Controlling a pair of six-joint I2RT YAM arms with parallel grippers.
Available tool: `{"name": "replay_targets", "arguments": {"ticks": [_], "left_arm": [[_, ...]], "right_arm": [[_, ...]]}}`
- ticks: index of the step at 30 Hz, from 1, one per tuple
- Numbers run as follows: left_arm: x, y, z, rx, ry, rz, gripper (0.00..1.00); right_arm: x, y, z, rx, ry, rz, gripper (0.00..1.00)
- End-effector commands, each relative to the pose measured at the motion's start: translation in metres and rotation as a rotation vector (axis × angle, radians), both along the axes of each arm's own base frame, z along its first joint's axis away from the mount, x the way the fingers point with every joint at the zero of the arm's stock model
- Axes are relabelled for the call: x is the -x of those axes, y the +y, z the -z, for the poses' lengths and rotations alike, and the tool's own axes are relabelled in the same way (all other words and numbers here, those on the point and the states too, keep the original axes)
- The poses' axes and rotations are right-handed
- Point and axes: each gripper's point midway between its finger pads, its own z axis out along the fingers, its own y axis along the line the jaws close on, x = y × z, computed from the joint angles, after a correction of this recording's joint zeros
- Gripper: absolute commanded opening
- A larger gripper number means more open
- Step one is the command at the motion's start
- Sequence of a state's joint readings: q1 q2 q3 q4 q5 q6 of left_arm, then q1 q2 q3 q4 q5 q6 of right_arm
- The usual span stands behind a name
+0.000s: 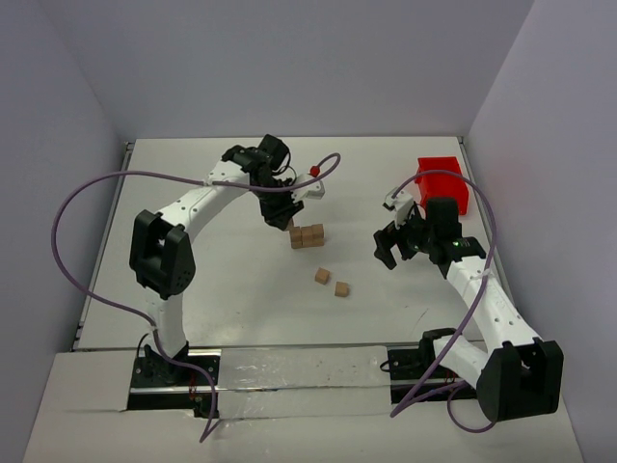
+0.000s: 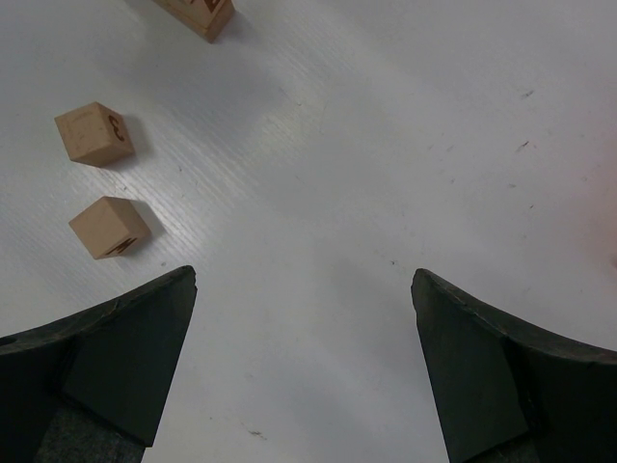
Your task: Build the wood block tower
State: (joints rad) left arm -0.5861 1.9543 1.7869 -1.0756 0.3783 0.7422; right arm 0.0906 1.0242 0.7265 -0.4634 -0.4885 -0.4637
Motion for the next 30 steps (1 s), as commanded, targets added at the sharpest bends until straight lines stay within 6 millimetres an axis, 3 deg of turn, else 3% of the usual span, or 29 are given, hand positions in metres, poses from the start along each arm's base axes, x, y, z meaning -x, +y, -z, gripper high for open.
{"name": "replay_targets", "arguments": {"ticks": [1, 30], "left_arm": [[-0.008, -0.010, -0.012, 0.037, -0.012, 0.018, 0.23], [0.001, -0.031, 0.006, 0.024, 0.055, 0.088, 0.34]], "right_arm": [[-0.012, 0.003, -0.016, -0.022, -0.055, -0.001, 1.00], [-0.012, 0.004, -0.012, -0.021, -0.040, -0.009, 1.00]]}}
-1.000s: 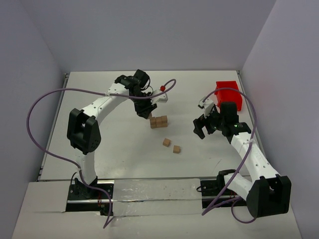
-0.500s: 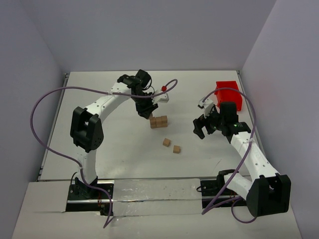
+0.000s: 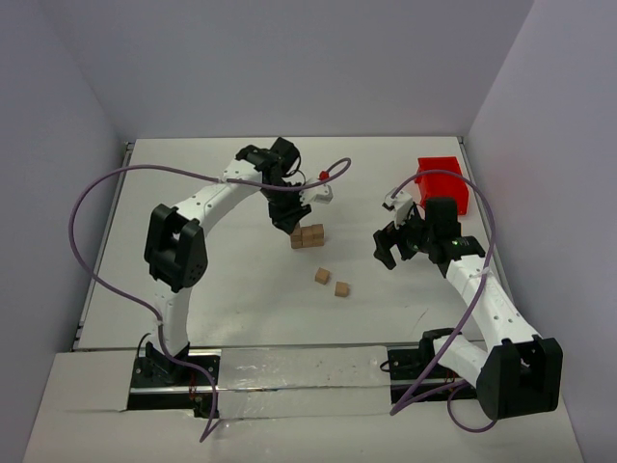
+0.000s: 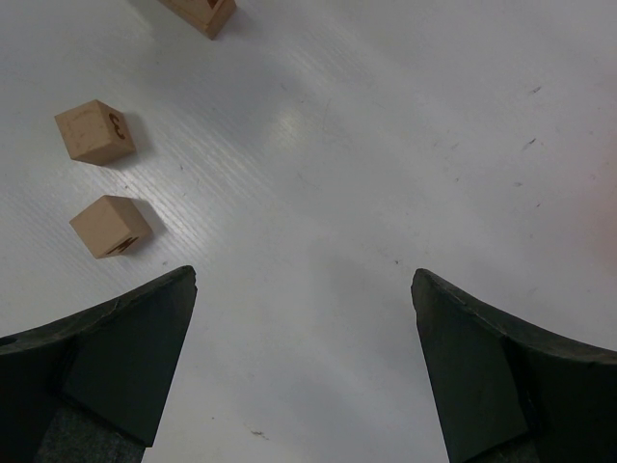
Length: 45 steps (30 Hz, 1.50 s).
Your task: Build the wood block tower
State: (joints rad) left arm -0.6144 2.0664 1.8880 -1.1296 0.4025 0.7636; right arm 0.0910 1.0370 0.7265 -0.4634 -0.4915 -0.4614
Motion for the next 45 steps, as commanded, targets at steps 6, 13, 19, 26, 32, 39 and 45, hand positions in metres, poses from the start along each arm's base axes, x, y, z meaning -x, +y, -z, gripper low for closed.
{"name": "replay_targets", "arguments": {"ticks": [6, 13, 19, 26, 32, 39, 45], "left_arm": [[0.001, -0.013, -0.008, 0.036, 0.002, 0.033, 0.36], [-0.002, -0.014, -0.006, 0.031, -0.004, 0.024, 0.37], [-0.004, -0.014, -0.003, 0.024, -0.007, 0.019, 0.38], [-0.006, -0.014, -0.001, 0.019, -0.008, 0.012, 0.39], [-0.008, -0.012, -0.001, 0.019, -0.012, 0.000, 0.39], [-0.012, -0.010, -0.003, 0.019, -0.022, -0.010, 0.40], [-0.014, -0.010, -0.003, 0.020, -0.025, -0.014, 0.40]], "right_arm": [[-0.012, 0.004, -0.016, -0.020, -0.052, -0.009, 1.00], [-0.012, 0.004, -0.016, -0.021, -0.052, -0.009, 1.00], [-0.011, 0.004, -0.015, -0.020, -0.050, -0.011, 1.00], [-0.011, 0.004, -0.014, -0.019, -0.047, -0.012, 1.00], [-0.011, 0.004, -0.013, -0.019, -0.043, -0.012, 1.00], [-0.011, 0.004, -0.013, -0.021, -0.041, -0.014, 1.00], [-0.011, 0.005, -0.013, -0.022, -0.040, -0.017, 1.00]]}}
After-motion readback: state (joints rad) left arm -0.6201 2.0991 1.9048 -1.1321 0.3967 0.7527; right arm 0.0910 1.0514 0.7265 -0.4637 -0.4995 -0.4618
